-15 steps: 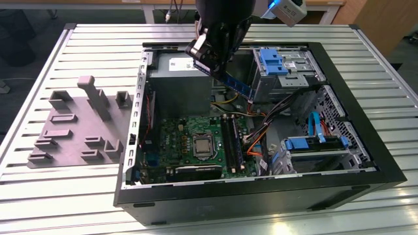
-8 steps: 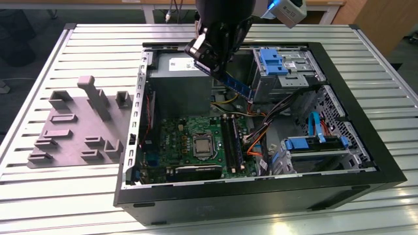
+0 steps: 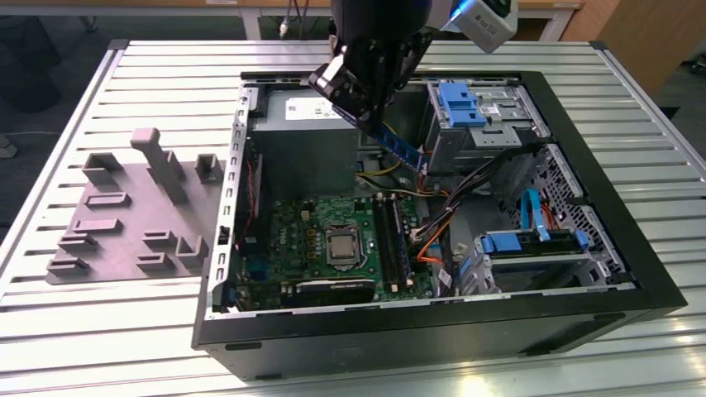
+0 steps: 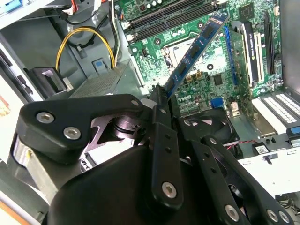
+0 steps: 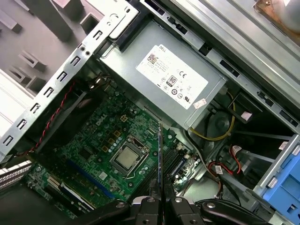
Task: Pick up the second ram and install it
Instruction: 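Insert the second ram into the second slot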
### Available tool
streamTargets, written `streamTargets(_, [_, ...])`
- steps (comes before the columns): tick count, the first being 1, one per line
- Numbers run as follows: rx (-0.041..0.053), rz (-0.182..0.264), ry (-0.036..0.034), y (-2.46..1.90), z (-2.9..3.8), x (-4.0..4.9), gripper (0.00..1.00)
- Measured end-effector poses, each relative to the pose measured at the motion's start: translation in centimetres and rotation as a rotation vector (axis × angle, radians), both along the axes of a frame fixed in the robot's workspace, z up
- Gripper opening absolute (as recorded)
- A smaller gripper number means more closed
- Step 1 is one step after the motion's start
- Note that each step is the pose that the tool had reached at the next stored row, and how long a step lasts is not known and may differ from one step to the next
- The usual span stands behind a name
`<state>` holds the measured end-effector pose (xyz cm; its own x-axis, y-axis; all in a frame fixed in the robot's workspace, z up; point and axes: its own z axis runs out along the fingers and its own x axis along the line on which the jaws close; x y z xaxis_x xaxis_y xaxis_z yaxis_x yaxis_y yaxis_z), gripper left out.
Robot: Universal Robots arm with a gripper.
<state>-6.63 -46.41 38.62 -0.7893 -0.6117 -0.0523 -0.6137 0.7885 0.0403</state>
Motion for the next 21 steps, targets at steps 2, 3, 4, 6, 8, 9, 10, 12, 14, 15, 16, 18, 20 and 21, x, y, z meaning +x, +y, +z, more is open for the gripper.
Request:
streamTargets(2, [0.0000,-0.001,0.0000,0.00,0.00,0.00,0.14])
streamTargets(3, [0.0000,-0.001,0.0000,0.00,0.00,0.00,0.14])
streamTargets(4, [0.0000,-0.002,0.0000,0.00,0.00,0.00,0.14])
streamTargets(6, [0.0000,-0.003,0.0000,0.00,0.00,0.00,0.14])
streamTargets(8, [0.0000,-0.006,0.0000,0.00,0.00,0.00,0.14])
streamTargets(9, [0.0000,-0.007,0.0000,0.00,0.00,0.00,0.14])
streamTargets(10, [0.0000,-0.008,0.0000,0.00,0.00,0.00,0.14])
streamTargets(12, [0.0000,-0.012,0.0000,0.00,0.00,0.00,0.14])
streamTargets(14, [0.0000,-0.016,0.0000,0.00,0.00,0.00,0.14])
streamTargets(15, [0.0000,-0.019,0.0000,0.00,0.00,0.00,0.14])
streamTargets(16, [0.0001,-0.021,0.0000,0.00,0.00,0.00,0.14])
streamTargets(18, [0.0000,-0.026,0.0000,0.00,0.00,0.00,0.14])
streamTargets(20, [0.0000,-0.031,0.0000,0.00,0.00,0.00,0.14])
streamTargets(21, [0.0000,-0.034,0.0000,0.00,0.00,0.00,0.14])
